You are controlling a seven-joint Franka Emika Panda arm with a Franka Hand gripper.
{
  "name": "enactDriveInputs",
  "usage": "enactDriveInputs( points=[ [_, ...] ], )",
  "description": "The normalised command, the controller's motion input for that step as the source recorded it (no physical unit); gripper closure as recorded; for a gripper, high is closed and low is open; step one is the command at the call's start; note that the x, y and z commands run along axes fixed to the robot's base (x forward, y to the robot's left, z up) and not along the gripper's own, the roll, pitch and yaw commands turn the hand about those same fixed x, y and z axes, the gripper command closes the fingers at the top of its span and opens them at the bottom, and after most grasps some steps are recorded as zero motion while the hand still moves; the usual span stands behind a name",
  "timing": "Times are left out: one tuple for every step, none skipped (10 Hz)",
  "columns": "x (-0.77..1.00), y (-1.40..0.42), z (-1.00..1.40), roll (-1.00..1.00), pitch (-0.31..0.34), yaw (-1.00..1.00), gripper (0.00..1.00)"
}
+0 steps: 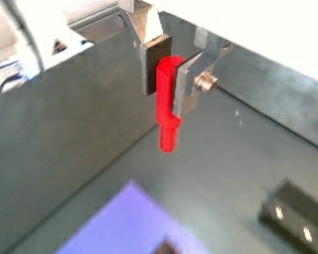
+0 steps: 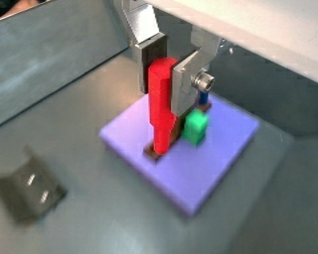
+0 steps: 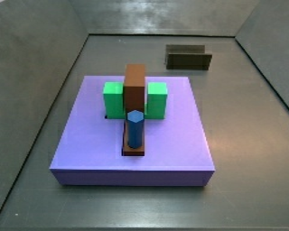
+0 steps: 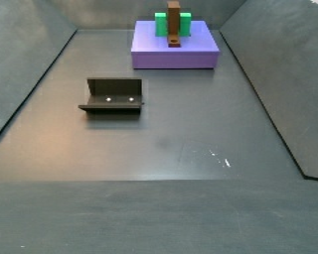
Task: Pick up the red object. Move up. Move to above the board. Insert the red object.
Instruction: Move to above the board, then insert the red object.
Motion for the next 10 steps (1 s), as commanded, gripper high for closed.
enactDriveInputs(
  points=[
    [1.12, -1.40, 0.32, 0.08, 0.343, 0.00, 1.00],
    [1.12, -1.40, 0.37, 0.07, 0.256, 0.01, 1.00],
    [0.51, -0.67, 0.17, 0.09, 0.171, 0.01, 1.00],
    [0.18, -0.20, 0.06, 0.06, 0.096, 0.01, 1.00],
    [0.00, 0.05, -0.12, -0.14, 0.000, -0.05, 1.00],
    [0.00, 0.05, -0.17, -0.12, -0.019, -0.03, 1.00],
    [0.00, 0.18, -0.49, -0.13, -0.034, -0.03, 1.00],
    [0.00, 0.53, -0.71, -0.14, -0.090, -0.02, 1.00],
    [0.00, 0.51, -0.71, -0.16, -0.130, 0.00, 1.00],
    [0.00, 0.35, -0.64, -0.24, -0.134, -0.01, 1.00]
  ],
)
